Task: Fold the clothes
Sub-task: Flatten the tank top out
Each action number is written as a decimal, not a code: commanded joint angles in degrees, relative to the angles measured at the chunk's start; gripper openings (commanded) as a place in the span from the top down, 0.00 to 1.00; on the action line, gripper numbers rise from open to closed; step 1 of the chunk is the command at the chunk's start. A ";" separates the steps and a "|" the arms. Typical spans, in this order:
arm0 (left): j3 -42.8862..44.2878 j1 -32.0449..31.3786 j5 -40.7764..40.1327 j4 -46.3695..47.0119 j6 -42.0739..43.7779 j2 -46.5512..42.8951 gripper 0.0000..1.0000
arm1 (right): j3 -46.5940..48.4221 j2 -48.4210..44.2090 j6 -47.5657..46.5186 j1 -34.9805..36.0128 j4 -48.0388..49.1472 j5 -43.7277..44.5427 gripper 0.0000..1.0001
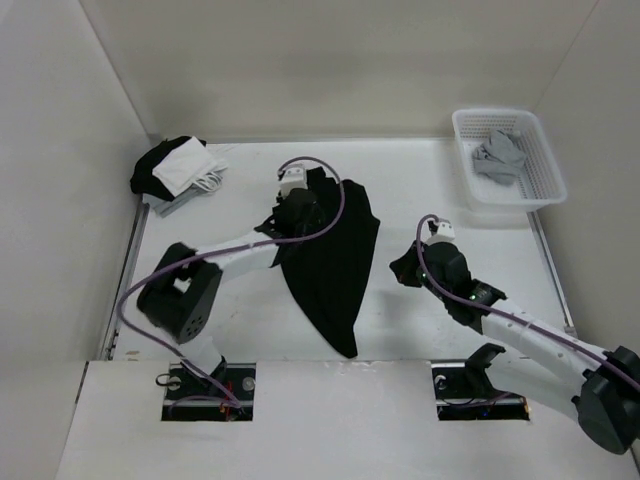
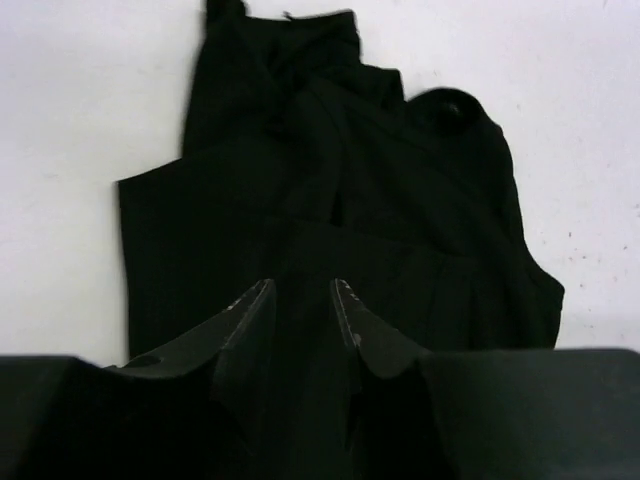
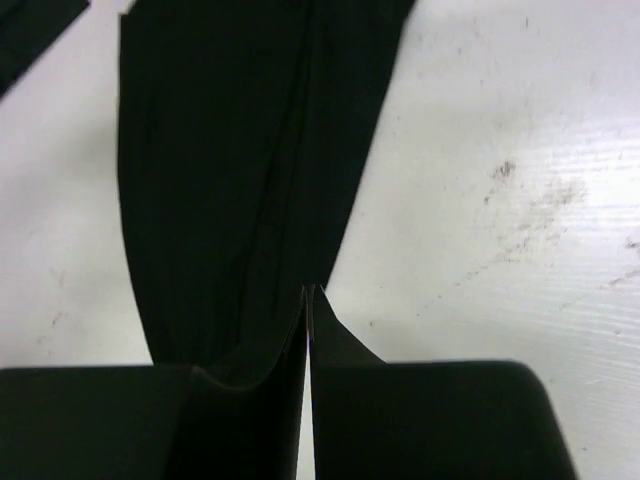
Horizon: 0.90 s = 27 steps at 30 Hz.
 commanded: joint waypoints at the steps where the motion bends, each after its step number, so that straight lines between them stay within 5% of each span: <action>1: 13.11 -3.44 5.59 -2.65 3.88 9.17 0.72 | -2.52 2.83 4.41 -1.99 12.88 -4.85 0.93; 13: 35.80 -10.22 4.20 -11.71 4.76 31.33 0.75 | -8.76 4.77 6.43 -5.86 21.86 -6.61 0.90; 27: 38.01 -11.36 -6.97 -11.36 4.23 34.24 0.79 | -10.17 6.00 6.43 -5.60 24.50 -8.64 0.89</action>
